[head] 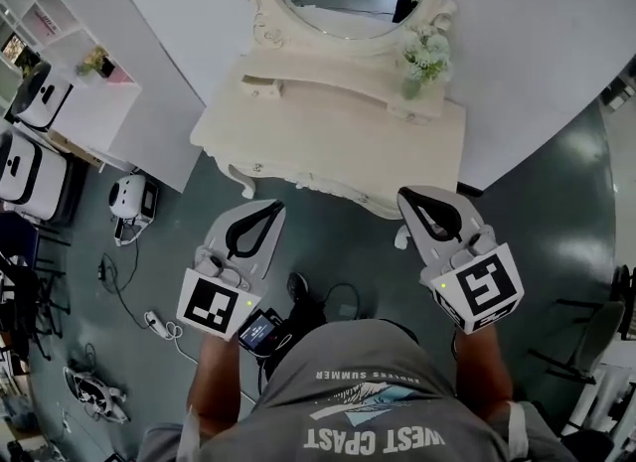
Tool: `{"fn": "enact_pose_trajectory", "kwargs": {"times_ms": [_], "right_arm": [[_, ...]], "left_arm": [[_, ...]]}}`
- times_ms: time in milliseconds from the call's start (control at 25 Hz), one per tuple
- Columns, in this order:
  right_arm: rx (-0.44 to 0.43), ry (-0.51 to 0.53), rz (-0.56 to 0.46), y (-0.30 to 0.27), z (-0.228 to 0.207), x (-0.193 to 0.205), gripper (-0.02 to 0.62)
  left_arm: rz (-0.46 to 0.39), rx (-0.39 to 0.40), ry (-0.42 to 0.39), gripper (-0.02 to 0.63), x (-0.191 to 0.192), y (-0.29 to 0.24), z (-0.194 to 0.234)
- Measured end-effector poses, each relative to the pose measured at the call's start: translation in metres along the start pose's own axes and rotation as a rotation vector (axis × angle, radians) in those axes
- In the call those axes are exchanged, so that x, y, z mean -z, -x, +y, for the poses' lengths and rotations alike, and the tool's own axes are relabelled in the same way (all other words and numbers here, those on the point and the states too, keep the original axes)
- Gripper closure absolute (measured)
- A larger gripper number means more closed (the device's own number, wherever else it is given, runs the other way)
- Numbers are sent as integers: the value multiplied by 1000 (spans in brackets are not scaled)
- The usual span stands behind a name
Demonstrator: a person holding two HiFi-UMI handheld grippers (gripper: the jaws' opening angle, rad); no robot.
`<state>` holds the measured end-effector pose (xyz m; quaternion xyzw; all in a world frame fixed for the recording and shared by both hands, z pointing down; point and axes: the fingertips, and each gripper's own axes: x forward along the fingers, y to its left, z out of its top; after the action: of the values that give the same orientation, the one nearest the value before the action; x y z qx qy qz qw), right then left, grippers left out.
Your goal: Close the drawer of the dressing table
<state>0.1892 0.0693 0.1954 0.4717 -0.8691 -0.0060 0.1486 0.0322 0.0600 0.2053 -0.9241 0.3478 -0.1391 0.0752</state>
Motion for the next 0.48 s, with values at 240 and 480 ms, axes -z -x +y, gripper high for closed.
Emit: {"fn": "enact_pose_trajectory", "kwargs": {"times_ms": [240, 480], "right_arm": [[63, -36, 25, -54, -6, -15, 594], [120, -50, 51, -101, -2, -27, 594]], "left_arm": [[-8, 78, -4, 603, 6, -28, 63], [-24, 136, -10, 603, 19, -39, 118]]}}
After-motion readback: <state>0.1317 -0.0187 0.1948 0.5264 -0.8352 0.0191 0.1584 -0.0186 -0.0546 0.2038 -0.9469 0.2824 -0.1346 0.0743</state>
